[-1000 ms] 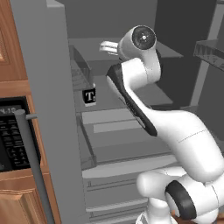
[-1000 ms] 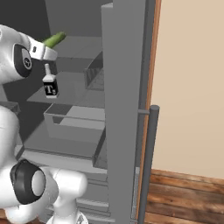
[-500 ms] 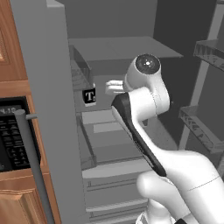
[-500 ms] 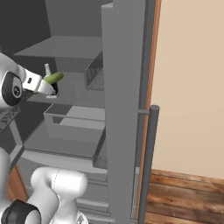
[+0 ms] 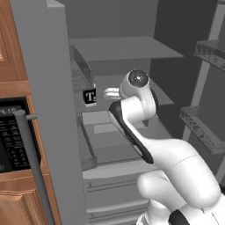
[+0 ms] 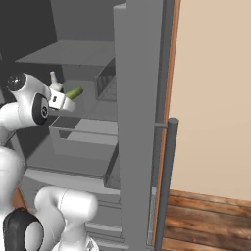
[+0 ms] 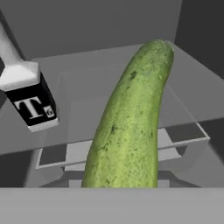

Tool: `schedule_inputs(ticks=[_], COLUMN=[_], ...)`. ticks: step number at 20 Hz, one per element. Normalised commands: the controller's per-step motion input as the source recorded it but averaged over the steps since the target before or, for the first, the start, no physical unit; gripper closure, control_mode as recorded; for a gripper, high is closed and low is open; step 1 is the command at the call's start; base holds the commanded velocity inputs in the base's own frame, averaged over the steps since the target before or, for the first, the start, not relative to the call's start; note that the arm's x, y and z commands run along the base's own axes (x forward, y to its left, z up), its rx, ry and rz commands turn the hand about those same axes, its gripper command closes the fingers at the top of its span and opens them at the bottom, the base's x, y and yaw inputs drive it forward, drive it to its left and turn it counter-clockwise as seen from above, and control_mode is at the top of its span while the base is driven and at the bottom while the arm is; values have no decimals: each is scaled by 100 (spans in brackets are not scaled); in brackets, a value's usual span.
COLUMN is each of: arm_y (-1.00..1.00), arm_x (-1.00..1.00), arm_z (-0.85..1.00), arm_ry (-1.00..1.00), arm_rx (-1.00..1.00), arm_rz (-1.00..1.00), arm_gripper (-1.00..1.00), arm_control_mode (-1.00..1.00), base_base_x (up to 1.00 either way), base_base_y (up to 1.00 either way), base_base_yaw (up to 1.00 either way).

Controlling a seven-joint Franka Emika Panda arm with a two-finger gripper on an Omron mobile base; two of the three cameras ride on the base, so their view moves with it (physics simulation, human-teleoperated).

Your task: Place the condiment bottle and condiment bottle from the counter to the top shelf of the fridge. If the existing items in the fridge are on the top shelf, move them to other shelves.

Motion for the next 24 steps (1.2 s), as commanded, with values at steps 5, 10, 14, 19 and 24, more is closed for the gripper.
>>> schedule_inputs(ticks=[5,10,14,19,24], arm_y=[-2,-19,-37,-30,-11], arm_x=[87,81,69,72,91], arm_z=[-30,-14,-26,-41,-47], arm_ry=[-1,1,4,1,0], arm_rx=[0,0,0,0,0], arm_rz=[0,0,0,0,0], arm_gripper=[100,100,100,100,100], arm_control_mode=[-100,-100,-100,-100,-100], base_base_x=[0,0,0,0,0], base_base_y=[0,0,0,0,0], base_base_yaw=[0,0,0,0,0])
